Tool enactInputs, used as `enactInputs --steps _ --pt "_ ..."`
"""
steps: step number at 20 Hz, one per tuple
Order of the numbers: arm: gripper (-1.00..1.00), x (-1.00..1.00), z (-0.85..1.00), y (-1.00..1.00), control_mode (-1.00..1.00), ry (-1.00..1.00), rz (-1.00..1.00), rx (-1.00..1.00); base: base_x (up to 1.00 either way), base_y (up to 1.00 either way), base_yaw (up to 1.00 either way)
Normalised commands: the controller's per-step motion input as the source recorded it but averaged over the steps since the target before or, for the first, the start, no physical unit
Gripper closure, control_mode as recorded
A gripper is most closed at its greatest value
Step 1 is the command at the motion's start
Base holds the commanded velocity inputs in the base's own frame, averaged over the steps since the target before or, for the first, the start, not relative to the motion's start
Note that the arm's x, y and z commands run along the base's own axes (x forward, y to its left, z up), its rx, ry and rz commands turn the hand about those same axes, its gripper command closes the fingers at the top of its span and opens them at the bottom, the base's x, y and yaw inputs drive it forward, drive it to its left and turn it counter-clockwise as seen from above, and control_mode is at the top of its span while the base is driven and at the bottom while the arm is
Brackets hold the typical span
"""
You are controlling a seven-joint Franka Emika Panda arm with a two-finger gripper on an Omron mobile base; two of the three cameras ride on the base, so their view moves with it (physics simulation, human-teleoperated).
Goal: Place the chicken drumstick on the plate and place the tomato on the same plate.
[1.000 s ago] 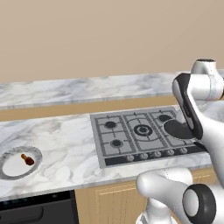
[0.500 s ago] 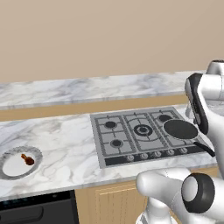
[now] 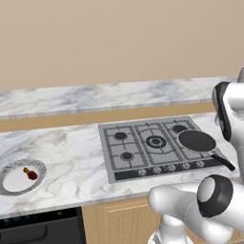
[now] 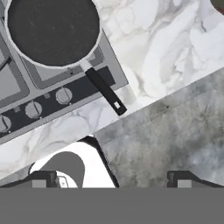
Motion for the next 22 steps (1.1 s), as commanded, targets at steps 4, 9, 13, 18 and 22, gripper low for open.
enactInputs --steps 4,9,13,18,22 --pt "-1.0 0.0 0.0 -0.71 -1.0 -0.02 -0.2 -0.11 0.0 0.0 0.0" --pt "-1.0 -0.02 0.0 -0.68 -1.0 -0.06 -0.05 -0.06 0.0 0.0 0.0" --pt "-1.0 0.0 0.0 -0.63 -1.0 -0.04 -0.04 -0.04 0.0 0.0 0.0" --pt "-1.0 0.0 0.0 -0.53 -1.0 -0.03 0.01 -0.02 0.0 0.0 0.0" --pt "-1.0 0.09 -0.05 -0.33 -1.0 -0.04 0.06 -0.05 0.0 0.0 0.0"
